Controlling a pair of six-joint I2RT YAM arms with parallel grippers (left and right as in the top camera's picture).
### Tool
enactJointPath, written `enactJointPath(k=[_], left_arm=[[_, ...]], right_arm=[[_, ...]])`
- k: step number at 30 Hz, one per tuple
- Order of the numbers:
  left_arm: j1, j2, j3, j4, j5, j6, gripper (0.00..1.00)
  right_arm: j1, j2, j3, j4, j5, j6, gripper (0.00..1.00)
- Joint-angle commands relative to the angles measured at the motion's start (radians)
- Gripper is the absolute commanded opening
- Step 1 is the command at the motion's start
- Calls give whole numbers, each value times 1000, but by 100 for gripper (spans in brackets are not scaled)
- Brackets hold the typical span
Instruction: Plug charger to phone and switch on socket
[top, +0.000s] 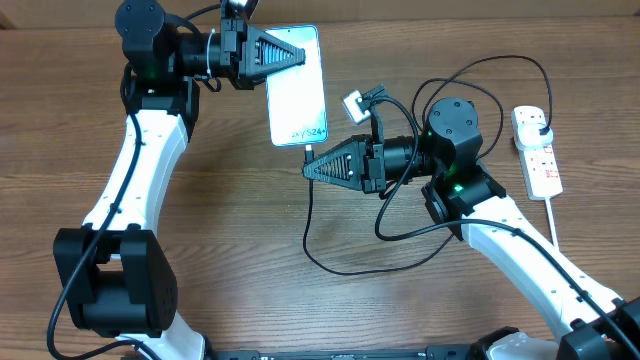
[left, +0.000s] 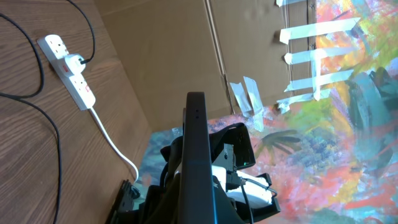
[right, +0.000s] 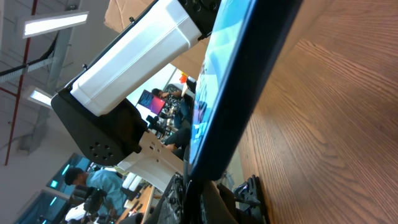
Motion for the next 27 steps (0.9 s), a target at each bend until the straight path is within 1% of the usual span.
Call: enactJointPath(k=[1, 27], left_arm=[[-18, 1, 12, 8, -23, -5, 4], [-21, 1, 12, 7, -23, -25, 4]], right_arm=[[0, 1, 2, 4, -2, 15, 4], [0, 1, 2, 4, 11, 21, 4]])
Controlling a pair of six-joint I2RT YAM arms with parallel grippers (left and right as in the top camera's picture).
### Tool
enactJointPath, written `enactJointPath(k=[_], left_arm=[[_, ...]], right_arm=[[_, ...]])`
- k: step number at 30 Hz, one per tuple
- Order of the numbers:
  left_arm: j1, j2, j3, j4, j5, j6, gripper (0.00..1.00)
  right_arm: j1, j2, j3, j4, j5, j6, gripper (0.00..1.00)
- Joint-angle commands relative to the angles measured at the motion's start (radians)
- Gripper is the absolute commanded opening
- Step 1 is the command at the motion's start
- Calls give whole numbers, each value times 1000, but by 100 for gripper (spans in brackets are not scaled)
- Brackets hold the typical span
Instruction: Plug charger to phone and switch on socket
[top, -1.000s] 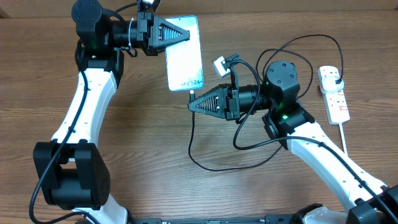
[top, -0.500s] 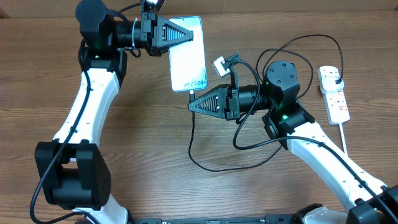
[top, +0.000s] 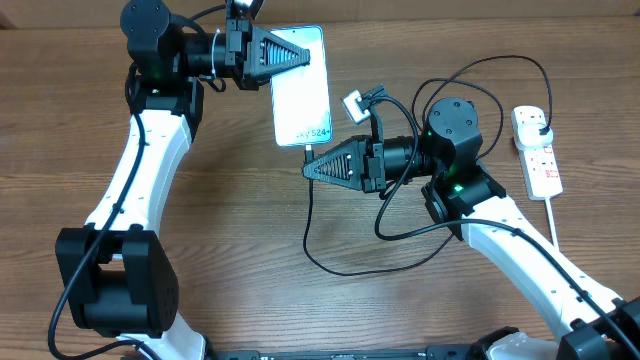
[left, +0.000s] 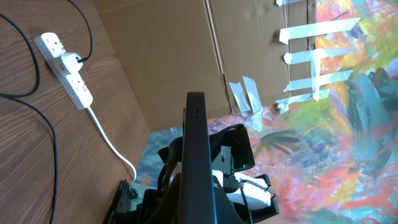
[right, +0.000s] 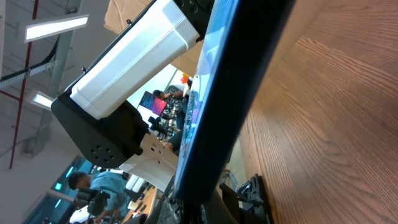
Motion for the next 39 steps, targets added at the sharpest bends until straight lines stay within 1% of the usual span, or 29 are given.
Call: enactJointPath(k=[1, 10, 26, 39], left_arm=[[-8, 1, 12, 7, -11, -18, 4], [-33, 1, 12, 8, -31, -17, 4], [-32, 1, 12, 8, -18, -17, 4], [-32, 1, 12, 8, -9, -16, 4]], right_arm=[[0, 1, 2, 5, 10, 1, 4], [0, 1, 2, 5, 10, 1, 4], [-4, 1, 2, 9, 10, 5, 4], [-48, 1, 2, 9, 16, 16, 4]])
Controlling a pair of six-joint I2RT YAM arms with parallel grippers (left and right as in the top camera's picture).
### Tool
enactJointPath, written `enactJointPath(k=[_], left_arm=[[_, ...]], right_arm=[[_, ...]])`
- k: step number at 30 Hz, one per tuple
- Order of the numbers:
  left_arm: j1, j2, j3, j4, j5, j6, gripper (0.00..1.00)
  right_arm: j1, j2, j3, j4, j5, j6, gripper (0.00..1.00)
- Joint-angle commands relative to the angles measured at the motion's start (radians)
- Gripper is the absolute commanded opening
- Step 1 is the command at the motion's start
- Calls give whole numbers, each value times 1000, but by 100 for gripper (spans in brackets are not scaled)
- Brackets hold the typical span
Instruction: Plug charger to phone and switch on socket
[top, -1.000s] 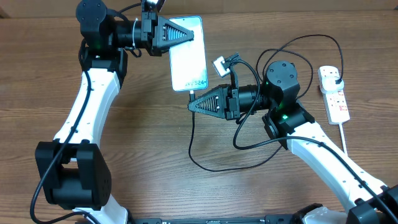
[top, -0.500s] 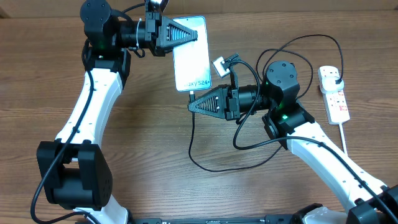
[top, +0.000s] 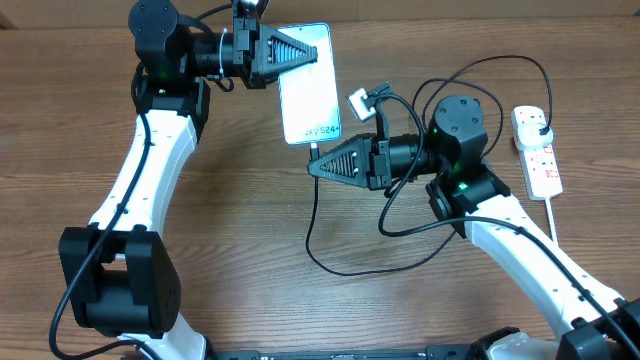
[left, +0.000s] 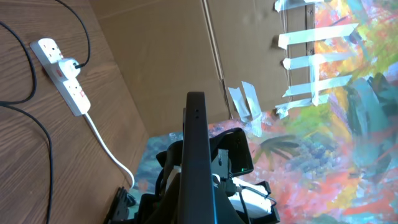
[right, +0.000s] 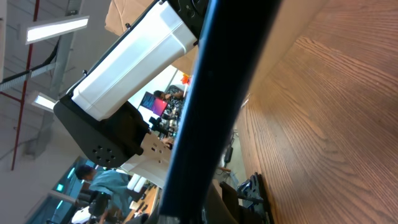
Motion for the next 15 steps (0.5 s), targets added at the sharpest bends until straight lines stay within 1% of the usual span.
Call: enactJointPath(k=[1, 9, 15], left_arm=[[-6, 1, 12, 8, 34, -16, 4], [-6, 1, 12, 8, 34, -5, 4], [-6, 1, 12, 8, 34, -5, 4]], right_arm=[[-18, 1, 2, 9, 35, 8, 4], [-18, 1, 2, 77, 9, 43, 4], [-18, 1, 2, 82, 9, 49, 4]])
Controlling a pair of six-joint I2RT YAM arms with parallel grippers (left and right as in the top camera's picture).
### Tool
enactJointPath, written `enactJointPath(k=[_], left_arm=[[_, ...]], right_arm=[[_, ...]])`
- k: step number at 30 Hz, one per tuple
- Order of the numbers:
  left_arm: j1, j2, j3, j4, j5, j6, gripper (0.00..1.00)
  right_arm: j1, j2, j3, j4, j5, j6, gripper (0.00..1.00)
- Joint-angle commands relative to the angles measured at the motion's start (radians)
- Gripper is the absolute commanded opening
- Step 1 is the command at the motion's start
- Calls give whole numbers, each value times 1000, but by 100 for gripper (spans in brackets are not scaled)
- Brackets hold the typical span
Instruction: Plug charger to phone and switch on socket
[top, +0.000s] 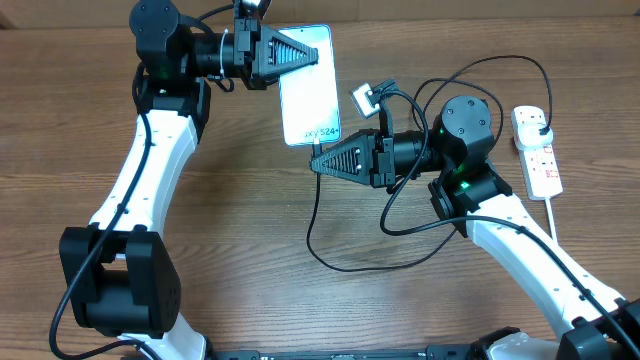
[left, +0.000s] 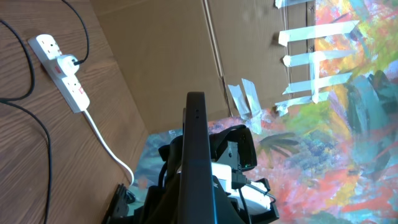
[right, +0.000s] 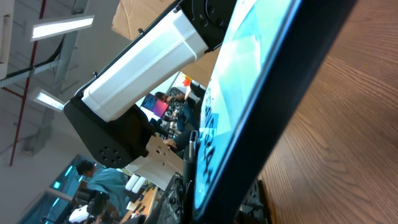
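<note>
The phone (top: 312, 100) is held off the table at the back centre, screen up, with my left gripper (top: 318, 52) shut on its far end. In the left wrist view only the phone's dark edge (left: 196, 143) shows. Just below its near end, my right gripper (top: 316, 164) is shut on the charger plug (top: 314, 150). The plug's black cable (top: 340, 265) loops over the table. In the right wrist view the phone (right: 267, 93) fills the frame close above the fingers. The white socket strip (top: 537, 150) lies at the far right with a plug in it.
The wooden table (top: 220, 250) carries the cable loop in front of the right arm. The strip's white lead (top: 553, 225) runs toward the front right edge. The strip (left: 59, 65) also shows in the left wrist view, with a cardboard wall behind.
The right gripper has shifted slightly: the phone was edge-on in the right wrist view and its lit face shows now. The phone and the left gripper stand about where they were.
The left gripper held the phone at the back, left of centre, with the right gripper holding the charger plug just below its near end. At each later moment the phone stood a little further right. Now it is right above the plug, both grips unchanged.
</note>
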Motion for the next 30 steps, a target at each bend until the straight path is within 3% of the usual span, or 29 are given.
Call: enactJointPath(k=[1, 30], left_arm=[[-6, 1, 12, 8, 23, -3, 4], [-6, 1, 12, 7, 0, -11, 4]], right_arm=[[-9, 1, 2, 2, 16, 12, 4], [-6, 1, 2, -53, -32, 8, 4]])
